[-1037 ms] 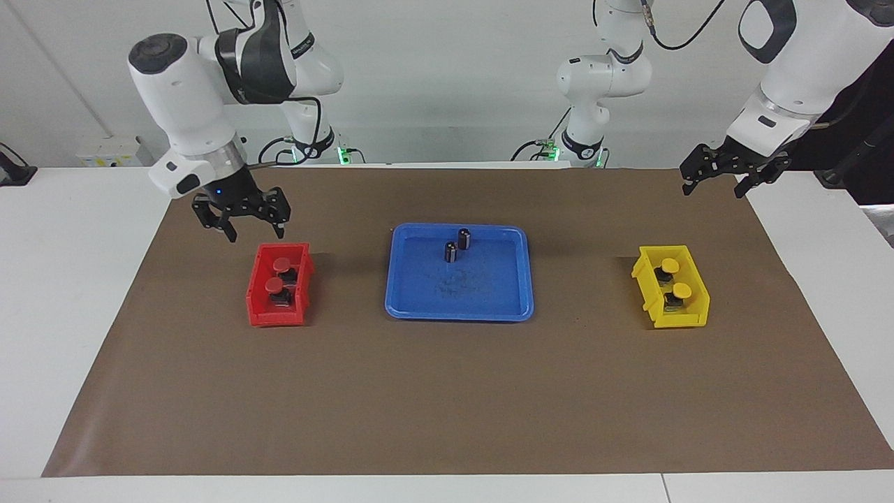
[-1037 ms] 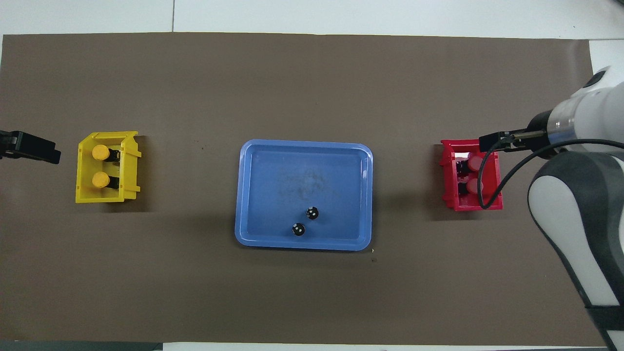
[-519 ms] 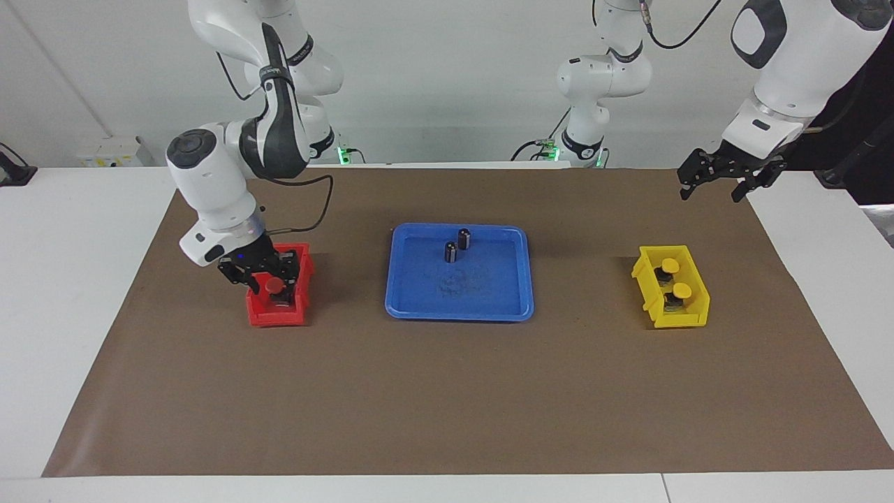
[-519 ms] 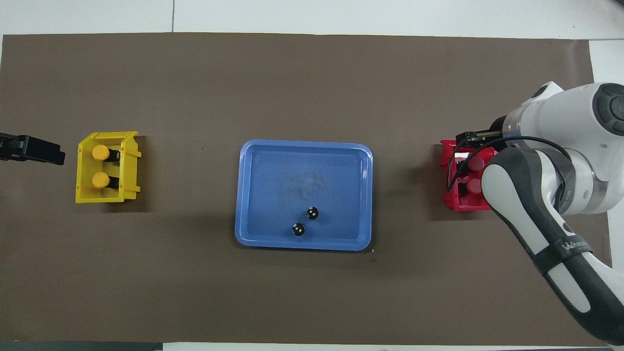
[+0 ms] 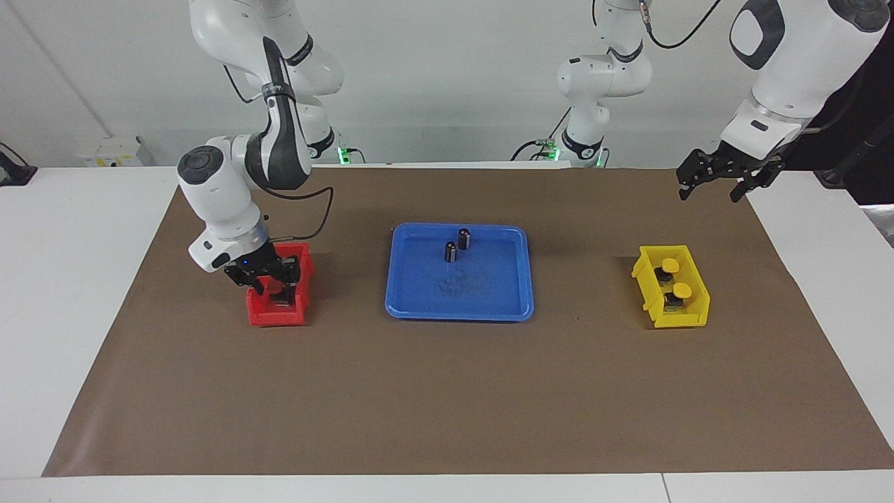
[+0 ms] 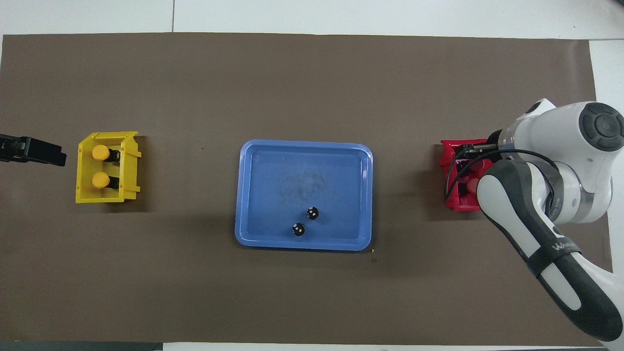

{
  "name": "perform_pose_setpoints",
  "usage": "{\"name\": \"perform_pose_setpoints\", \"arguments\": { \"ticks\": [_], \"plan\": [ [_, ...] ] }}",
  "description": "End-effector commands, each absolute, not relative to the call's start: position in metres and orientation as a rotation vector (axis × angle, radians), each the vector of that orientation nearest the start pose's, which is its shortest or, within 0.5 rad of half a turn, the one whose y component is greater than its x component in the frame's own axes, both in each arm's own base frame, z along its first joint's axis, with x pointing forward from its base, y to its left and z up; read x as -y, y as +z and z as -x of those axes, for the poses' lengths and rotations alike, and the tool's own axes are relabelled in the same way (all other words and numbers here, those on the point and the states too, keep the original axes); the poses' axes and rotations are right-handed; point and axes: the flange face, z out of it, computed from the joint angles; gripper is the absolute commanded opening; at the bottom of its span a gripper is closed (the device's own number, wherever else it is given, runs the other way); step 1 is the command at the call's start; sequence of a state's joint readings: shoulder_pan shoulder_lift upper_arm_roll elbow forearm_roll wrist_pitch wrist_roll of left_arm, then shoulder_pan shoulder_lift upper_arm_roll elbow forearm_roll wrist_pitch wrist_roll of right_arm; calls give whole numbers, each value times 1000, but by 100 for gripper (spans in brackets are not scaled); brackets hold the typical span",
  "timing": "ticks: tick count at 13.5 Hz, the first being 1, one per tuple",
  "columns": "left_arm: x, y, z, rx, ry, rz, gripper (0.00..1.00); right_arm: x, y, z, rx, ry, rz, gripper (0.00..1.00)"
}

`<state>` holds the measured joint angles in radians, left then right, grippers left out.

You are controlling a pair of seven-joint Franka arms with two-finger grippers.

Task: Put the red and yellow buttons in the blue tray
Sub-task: 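Reach the right gripper into the red holder and grasp a red button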

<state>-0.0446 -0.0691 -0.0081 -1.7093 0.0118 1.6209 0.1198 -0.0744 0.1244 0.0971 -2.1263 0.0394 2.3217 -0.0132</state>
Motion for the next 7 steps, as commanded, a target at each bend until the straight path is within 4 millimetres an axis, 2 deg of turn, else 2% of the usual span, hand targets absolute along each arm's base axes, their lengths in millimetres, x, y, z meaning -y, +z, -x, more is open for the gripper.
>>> {"name": "perform_pose_setpoints", "arguments": {
  "ticks": [1,3,4,7],
  "plan": [
    [24,600,-528,-247,-3,3139,100,1,350,-557,13,-119,3087,67],
    [25,603,-526,-247,-12,3139,100,2,345,-554,36,-127,3087,65],
    [25,602,-526,-250,-10,3138,100,2,344,-553,40,-120,3088,60],
    [25,602,-526,-247,-8,3139,100,-4,343,-552,48,-105,3088,33]
  ]
}}
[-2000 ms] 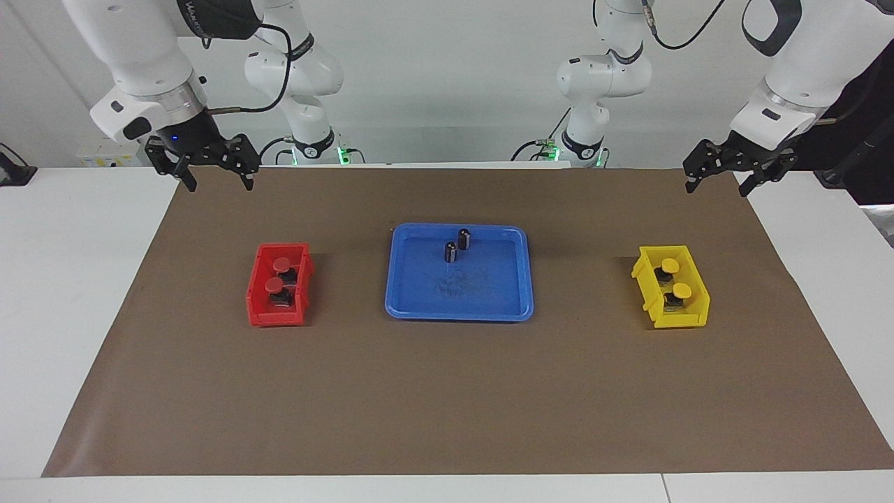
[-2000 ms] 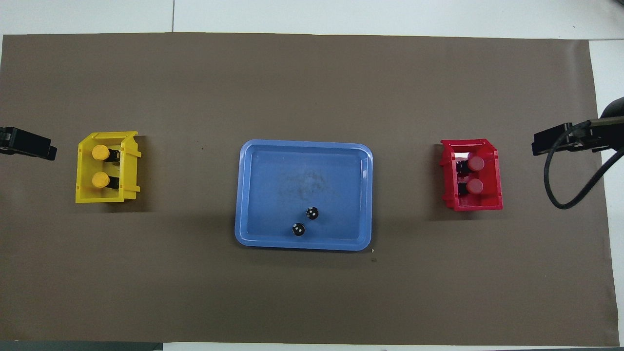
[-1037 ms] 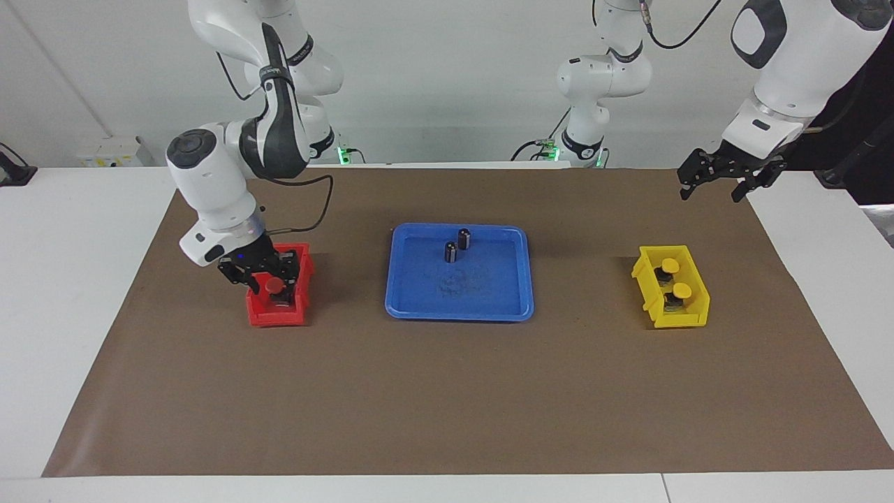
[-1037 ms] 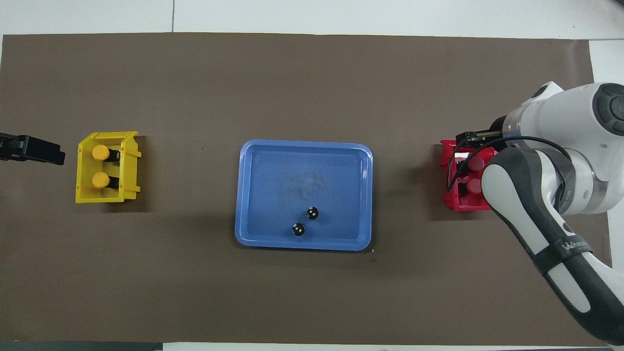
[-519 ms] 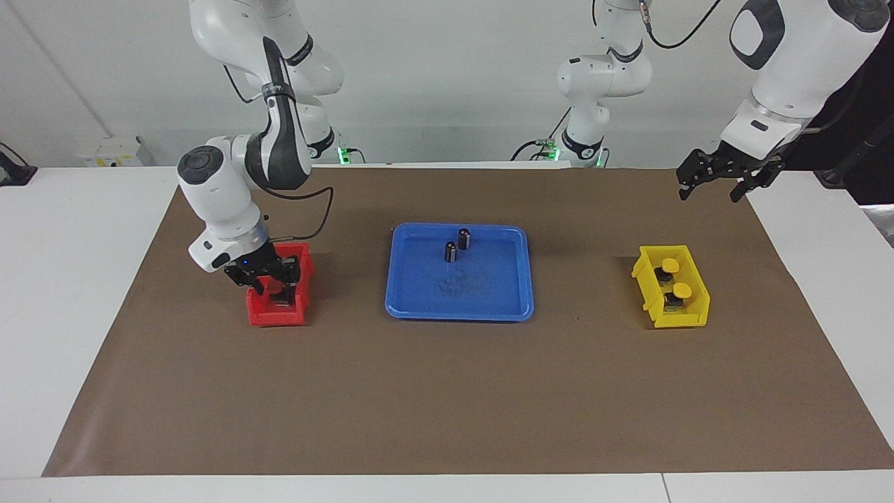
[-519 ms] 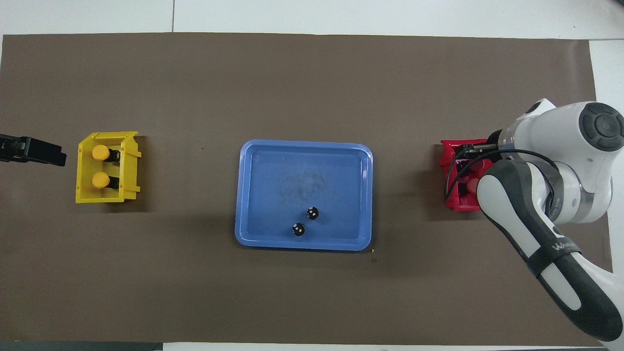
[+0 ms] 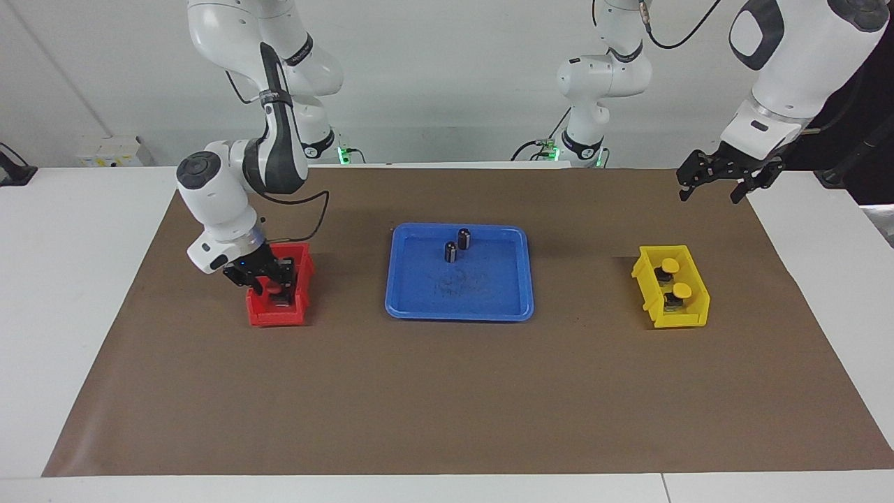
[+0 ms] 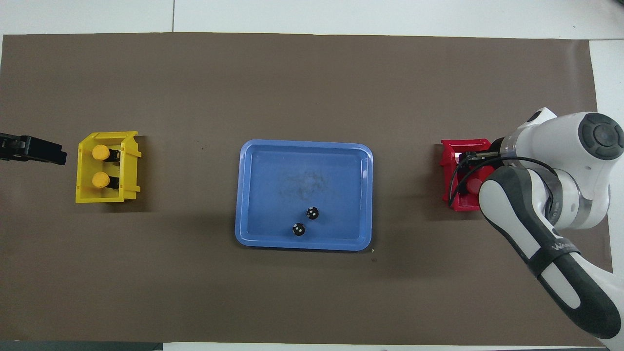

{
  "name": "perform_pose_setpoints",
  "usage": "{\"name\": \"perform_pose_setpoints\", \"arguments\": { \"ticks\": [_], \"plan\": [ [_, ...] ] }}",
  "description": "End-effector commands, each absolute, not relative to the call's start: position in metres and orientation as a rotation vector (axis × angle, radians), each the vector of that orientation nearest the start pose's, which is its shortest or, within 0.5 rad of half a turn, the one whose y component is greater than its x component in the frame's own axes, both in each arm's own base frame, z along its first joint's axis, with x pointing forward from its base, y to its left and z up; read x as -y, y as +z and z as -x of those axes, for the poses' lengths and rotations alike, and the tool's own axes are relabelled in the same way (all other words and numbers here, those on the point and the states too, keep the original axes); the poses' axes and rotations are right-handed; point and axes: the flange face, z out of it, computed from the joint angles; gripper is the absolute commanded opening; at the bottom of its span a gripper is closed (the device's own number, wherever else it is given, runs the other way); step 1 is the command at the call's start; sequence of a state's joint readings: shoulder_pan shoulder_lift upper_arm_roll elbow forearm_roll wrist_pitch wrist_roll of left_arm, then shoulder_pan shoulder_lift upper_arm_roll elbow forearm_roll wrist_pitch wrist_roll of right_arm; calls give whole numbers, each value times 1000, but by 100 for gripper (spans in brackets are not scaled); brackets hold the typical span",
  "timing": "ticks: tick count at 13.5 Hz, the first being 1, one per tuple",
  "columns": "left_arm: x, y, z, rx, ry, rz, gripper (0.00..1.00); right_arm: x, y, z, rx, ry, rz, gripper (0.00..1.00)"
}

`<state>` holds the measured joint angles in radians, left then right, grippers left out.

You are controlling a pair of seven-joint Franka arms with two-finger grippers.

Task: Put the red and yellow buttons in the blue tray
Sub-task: 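Reach the right gripper into the red holder and grasp a red button, then place the red button in the tray while the left gripper grasps a yellow button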

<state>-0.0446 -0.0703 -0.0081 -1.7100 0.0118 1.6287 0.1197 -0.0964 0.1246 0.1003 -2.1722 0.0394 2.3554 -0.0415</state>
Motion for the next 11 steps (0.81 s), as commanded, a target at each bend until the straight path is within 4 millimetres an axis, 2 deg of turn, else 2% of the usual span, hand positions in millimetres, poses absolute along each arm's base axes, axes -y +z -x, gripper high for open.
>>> {"name": "perform_pose_setpoints", "arguments": {
  "ticks": [1,3,4,5,6,7,9,10,11],
  "plan": [
    [25,603,-526,-247,-12,3139,100,-5,347,-555,53,-107,3087,25],
    [24,604,-528,-245,-27,3138,100,-5,362,-568,74,-53,3093,23],
    [17,606,-533,-230,-87,3137,100,-3,382,-579,79,-13,3092,23],
    [-3,603,-540,-177,-137,3137,100,-3,406,-592,90,29,3092,23],
    [-5,580,-551,-180,-119,3138,100,-4,429,-602,92,60,3088,23],
    [-5,550,-567,-182,-131,3137,100,-14,453,-611,111,65,3084,23],
    [-1,488,-592,-209,-133,3133,97,-56,479,-630,92,58,3079,25],
    [-1,456,-606,-266,-114,3130,93,-97,487,-637,44,28,3077,25],
    [-2,429,-615,-299,-100,3127,88,-147,490,-634,-10,-4,3072,24]
  ]
}}
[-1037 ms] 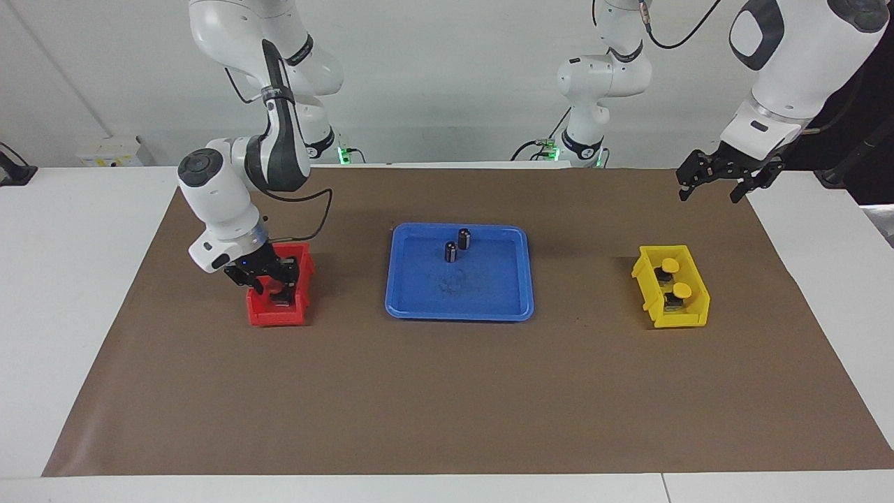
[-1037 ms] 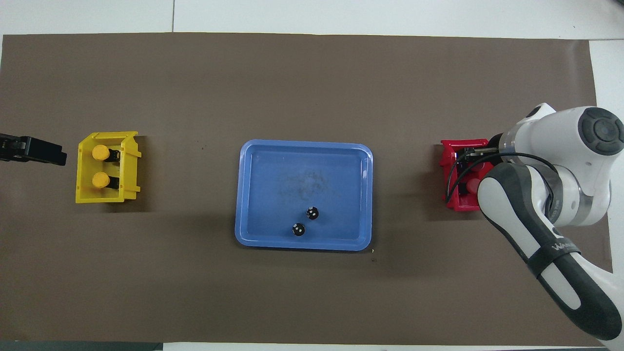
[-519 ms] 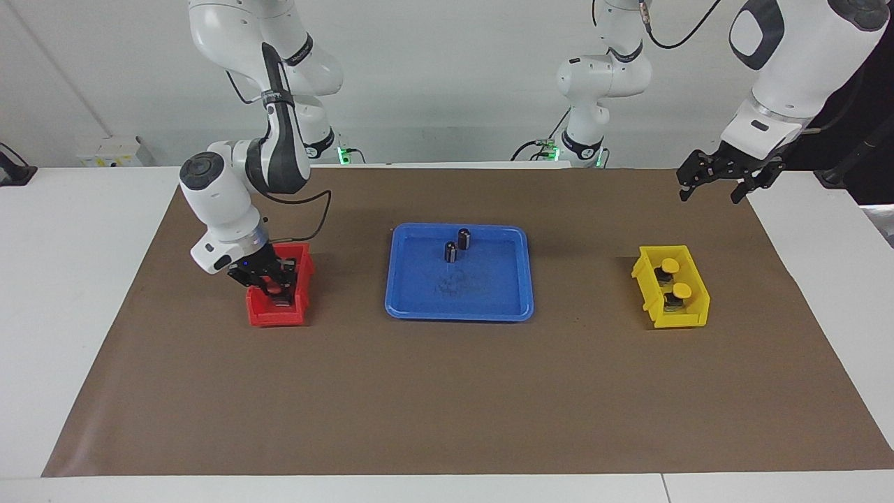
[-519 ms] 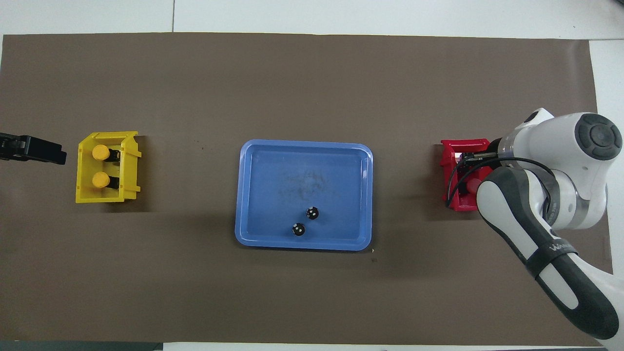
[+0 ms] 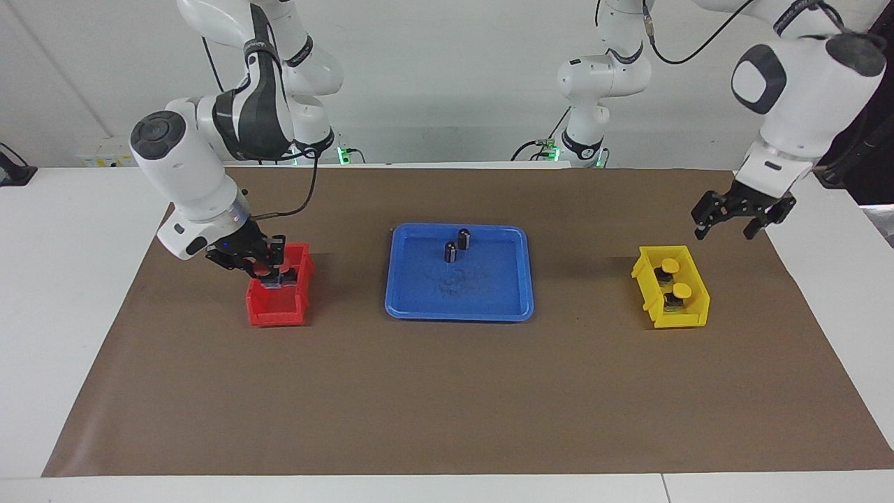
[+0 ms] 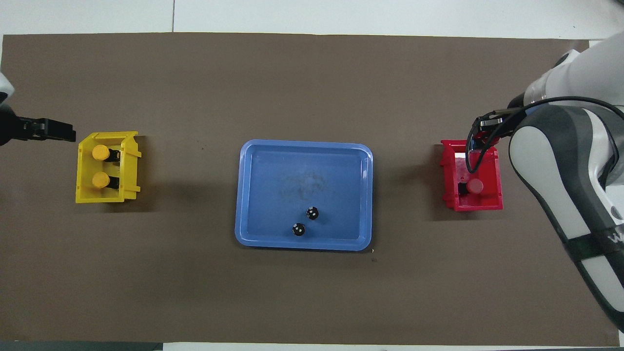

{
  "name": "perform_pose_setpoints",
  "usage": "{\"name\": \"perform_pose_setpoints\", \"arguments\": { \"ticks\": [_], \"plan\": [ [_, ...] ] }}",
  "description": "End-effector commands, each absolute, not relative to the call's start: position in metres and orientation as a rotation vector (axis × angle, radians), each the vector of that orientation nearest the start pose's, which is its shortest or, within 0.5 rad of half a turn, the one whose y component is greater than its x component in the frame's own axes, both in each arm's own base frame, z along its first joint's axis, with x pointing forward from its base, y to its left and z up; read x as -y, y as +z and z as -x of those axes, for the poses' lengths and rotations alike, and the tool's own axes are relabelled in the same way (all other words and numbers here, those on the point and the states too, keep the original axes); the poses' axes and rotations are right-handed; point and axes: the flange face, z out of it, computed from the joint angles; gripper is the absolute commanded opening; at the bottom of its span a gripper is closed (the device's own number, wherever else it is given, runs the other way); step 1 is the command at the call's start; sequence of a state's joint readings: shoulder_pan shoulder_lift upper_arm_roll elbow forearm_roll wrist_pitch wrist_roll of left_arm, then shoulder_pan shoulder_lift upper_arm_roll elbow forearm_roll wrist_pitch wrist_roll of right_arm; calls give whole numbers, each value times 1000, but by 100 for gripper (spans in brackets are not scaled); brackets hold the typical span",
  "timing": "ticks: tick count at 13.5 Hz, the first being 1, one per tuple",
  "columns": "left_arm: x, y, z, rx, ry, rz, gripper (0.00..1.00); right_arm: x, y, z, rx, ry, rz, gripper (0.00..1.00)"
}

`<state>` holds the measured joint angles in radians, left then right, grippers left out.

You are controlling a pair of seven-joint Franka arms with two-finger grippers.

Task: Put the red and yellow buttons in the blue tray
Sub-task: 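Place the red button in the tray while the left gripper grasps a yellow button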

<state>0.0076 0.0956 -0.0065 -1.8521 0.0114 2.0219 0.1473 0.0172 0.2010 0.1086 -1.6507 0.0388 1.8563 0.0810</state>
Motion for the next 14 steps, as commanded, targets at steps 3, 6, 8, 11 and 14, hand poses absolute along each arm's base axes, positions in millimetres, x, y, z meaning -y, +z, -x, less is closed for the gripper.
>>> {"name": "perform_pose_setpoints", "arguments": {
  "ticks": [3,6,8,11,14],
  "plan": [
    [-9,394,-624,-284,-107,3130,68,-272,471,-617,-212,-121,3013,25],
    [-16,390,-623,-258,-105,3143,64,-340,426,-592,-212,-148,3040,26],
    [-16,386,-620,-255,-88,3144,64,-360,402,-574,-235,-142,3045,26],
    [-23,373,-605,-227,-34,3155,64,-376,371,-555,-208,-140,3043,28],
    [-26,367,-598,-178,-14,3184,64,-371,357,-548,-212,-108,3062,31]
  ]
}}
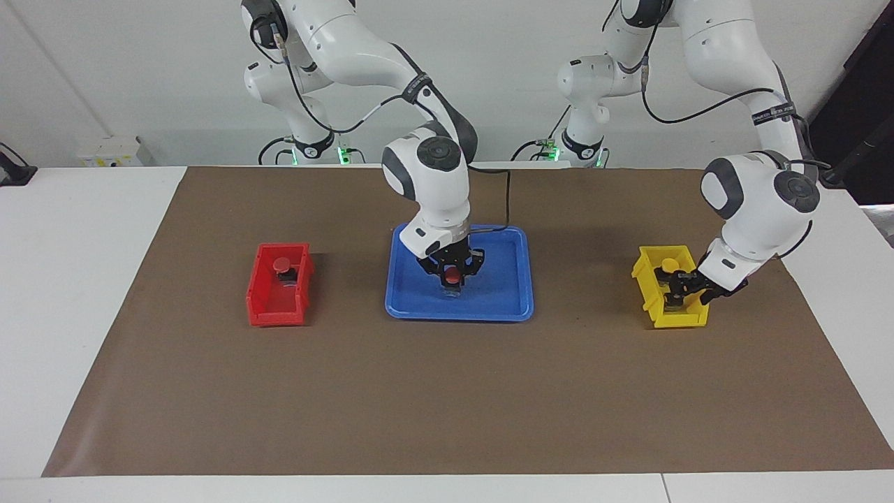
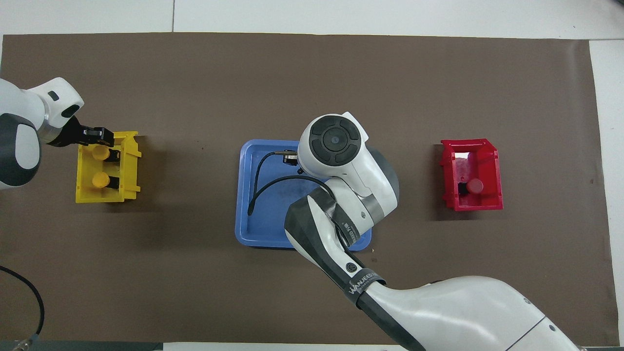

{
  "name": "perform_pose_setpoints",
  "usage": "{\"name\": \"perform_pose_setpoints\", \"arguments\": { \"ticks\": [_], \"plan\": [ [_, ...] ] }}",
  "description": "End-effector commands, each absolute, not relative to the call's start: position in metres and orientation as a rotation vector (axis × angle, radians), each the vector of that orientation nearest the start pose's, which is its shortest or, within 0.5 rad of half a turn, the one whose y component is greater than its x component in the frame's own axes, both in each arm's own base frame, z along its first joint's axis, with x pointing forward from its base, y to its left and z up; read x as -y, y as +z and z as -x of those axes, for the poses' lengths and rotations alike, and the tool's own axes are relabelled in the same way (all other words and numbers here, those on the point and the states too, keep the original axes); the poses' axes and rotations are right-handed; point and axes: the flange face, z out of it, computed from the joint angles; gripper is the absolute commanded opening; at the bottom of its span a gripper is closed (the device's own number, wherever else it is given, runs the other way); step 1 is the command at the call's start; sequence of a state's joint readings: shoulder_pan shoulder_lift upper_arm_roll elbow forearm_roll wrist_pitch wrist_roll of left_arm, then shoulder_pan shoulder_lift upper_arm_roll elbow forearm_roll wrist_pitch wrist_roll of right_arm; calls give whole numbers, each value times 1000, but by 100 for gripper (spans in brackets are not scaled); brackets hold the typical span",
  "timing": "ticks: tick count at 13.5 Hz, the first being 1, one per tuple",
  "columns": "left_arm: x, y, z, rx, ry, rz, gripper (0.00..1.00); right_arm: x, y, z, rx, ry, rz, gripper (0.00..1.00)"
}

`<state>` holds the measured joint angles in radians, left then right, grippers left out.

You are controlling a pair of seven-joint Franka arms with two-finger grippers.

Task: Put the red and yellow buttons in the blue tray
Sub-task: 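Place the red button in the tray while the left gripper grasps a yellow button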

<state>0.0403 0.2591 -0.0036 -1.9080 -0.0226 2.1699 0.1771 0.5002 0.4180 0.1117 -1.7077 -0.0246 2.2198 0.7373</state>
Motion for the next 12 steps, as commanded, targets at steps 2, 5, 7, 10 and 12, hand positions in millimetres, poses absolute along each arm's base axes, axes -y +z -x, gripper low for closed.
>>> {"name": "perform_pose_setpoints", "arguments": {
  "ticks": [2,5,7,10,12],
  "plan": [
    [-28,366,-595,-127,-17,3203,64,-371,349,-544,-208,-115,3060,38],
    [-27,365,-594,-121,-9,3206,28,-366,355,-549,-219,-109,3067,77],
    [-27,368,-597,-111,-26,3205,1,-346,405,-580,-272,-131,3067,84],
    [-16,420,-616,-137,6,3197,1,-237,464,-607,-135,-126,3124,84],
    [18,493,-629,-139,9,3081,1,-143,467,-588,-60,-65,3153,84]
  ]
}}
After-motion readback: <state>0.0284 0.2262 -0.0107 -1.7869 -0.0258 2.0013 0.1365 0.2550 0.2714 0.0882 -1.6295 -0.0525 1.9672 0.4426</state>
